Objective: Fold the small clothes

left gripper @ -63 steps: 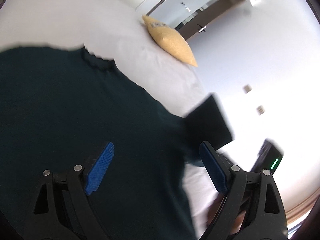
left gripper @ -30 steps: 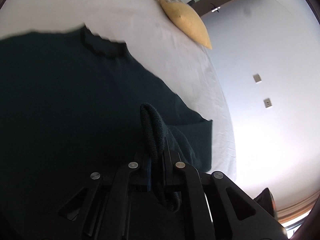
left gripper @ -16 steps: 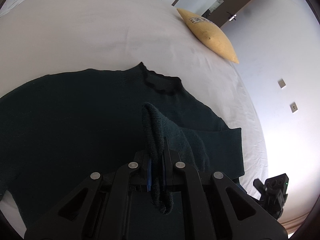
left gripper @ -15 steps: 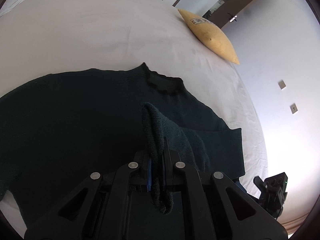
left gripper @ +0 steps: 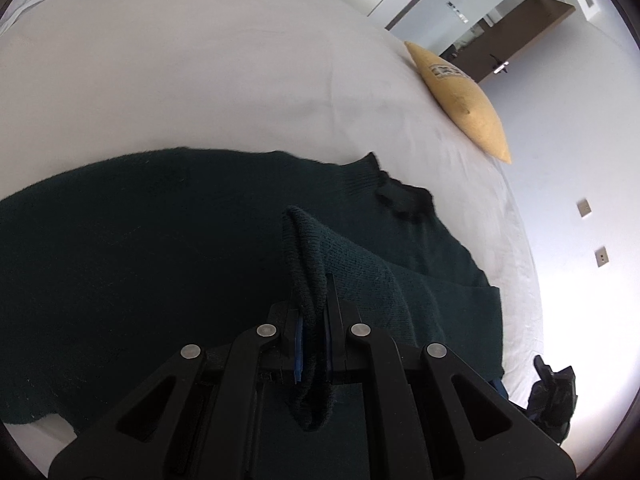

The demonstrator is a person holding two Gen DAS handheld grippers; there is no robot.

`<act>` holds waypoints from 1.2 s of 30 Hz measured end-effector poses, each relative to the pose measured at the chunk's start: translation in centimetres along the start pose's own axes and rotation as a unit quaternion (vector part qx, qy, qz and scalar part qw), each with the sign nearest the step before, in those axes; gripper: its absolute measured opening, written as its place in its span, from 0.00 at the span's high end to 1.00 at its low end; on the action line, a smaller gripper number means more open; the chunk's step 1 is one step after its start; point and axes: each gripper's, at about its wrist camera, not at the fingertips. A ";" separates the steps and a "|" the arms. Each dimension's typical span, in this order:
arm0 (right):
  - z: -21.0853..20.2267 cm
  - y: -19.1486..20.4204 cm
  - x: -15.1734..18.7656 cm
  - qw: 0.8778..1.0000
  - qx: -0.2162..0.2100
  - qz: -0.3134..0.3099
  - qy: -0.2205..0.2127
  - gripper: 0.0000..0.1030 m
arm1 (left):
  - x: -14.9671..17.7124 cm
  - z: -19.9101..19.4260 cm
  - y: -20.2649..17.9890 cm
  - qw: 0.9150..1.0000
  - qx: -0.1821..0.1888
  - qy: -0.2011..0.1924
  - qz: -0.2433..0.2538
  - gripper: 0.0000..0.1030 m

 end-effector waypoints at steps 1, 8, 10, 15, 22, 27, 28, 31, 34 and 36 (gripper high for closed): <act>0.1 0.0 0.2 1.000 -0.002 0.003 0.000 0.30 | 0.1 0.1 0.3 1.000 -0.001 0.001 -0.002 0.95; -0.1 -0.5 0.1 1.000 0.011 0.007 -0.009 0.30 | 1.0 -0.1 1.3 1.000 -0.005 -0.005 -0.001 0.95; -0.1 -0.5 0.1 1.000 0.012 0.006 -0.010 0.30 | 1.3 0.0 1.3 1.000 -0.007 -0.005 -0.001 0.94; 0.1 -0.4 0.3 1.000 0.018 -0.007 -0.007 0.30 | 2.2 0.9 2.0 1.000 -0.008 0.002 -0.007 0.94; -1.7 1.1 0.0 0.999 0.029 -0.026 -0.003 0.29 | 2.7 0.7 2.6 1.000 -0.002 0.001 -0.012 0.92; -1.9 3.9 -2.6 0.996 0.033 -0.082 0.004 0.29 | 3.4 -1.1 3.0 0.999 -0.048 0.000 -0.012 0.90; -1.5 4.1 -3.3 0.996 0.032 -0.085 0.007 0.29 | 3.6 -1.7 3.0 0.998 -0.066 -0.009 -0.010 0.90; 0.9 4.7 -5.4 0.994 0.029 -0.104 0.033 0.29 | 3.7 -4.1 1.5 0.993 -0.095 -0.066 0.017 0.90; 4.0 4.8 -7.1 0.990 0.032 -0.122 0.059 0.29 | 3.1 -4.1 -1.0 0.993 -0.063 -0.085 0.055 0.90; 6.3 4.1 -8.4 0.989 0.041 -0.121 0.068 0.29 | 2.8 -2.9 -2.0 0.992 -0.065 -0.079 0.067 0.90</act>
Point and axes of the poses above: each gripper's, at about its wrist camera, not at the fingertips, and z roughly the way its jaws point, y to its left, x to its underside, and after that the axes turned 12 degrees about -x, right-handed
